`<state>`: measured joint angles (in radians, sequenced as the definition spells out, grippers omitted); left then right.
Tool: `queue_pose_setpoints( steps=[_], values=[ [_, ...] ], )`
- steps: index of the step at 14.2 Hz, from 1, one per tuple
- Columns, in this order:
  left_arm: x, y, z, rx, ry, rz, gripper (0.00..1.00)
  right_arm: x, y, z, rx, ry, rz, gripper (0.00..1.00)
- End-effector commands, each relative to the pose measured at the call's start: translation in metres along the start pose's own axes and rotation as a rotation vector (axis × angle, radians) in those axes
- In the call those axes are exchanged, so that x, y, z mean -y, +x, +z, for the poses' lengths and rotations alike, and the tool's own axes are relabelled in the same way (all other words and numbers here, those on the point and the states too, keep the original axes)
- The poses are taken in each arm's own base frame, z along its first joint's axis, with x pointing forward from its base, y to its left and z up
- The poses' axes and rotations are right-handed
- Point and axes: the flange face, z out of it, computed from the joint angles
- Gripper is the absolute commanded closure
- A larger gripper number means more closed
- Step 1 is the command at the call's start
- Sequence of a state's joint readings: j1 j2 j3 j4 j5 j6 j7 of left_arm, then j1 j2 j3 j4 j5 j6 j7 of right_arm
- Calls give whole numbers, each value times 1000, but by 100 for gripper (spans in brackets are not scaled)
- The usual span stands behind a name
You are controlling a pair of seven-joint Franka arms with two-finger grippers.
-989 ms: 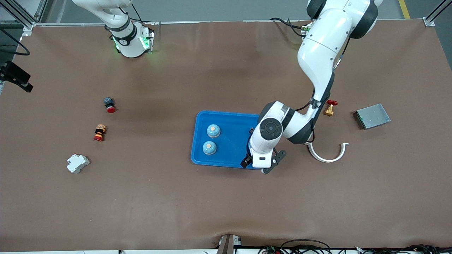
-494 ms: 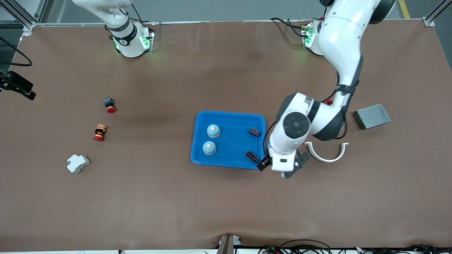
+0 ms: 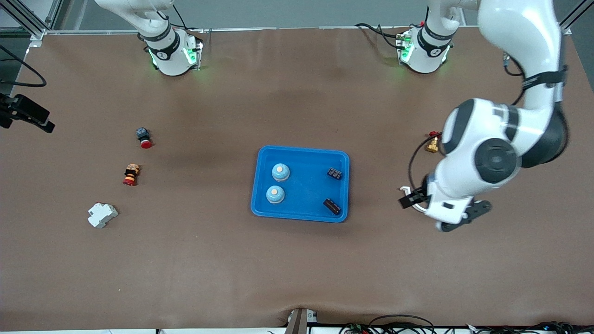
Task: Place electrolytic capacitor and blue bell in tray
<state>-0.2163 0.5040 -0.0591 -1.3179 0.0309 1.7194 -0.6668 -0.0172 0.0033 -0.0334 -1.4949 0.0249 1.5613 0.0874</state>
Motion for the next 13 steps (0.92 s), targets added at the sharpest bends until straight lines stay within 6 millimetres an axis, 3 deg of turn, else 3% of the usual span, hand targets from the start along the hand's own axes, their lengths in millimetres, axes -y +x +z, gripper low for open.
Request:
queue_pose_setpoints(
  steps=[1, 4, 7, 10, 13],
  values=[
    [62, 6, -19, 17, -7, 88, 0, 1, 2, -3, 0, 30, 24, 0],
    [124, 16, -28, 23, -17, 188, 0, 3, 2, 0, 5, 31, 20, 0],
    [177, 9, -33, -41, -43, 218, 0, 8, 0, 9, 34, 29, 0, 0],
    [192, -17, -23, -106, -53, 279, 0, 13, -1, 11, 39, 29, -10, 0],
    [189, -22, -35, -133, -58, 291, 0, 13, -1, 11, 39, 29, -10, 0]
  ],
)
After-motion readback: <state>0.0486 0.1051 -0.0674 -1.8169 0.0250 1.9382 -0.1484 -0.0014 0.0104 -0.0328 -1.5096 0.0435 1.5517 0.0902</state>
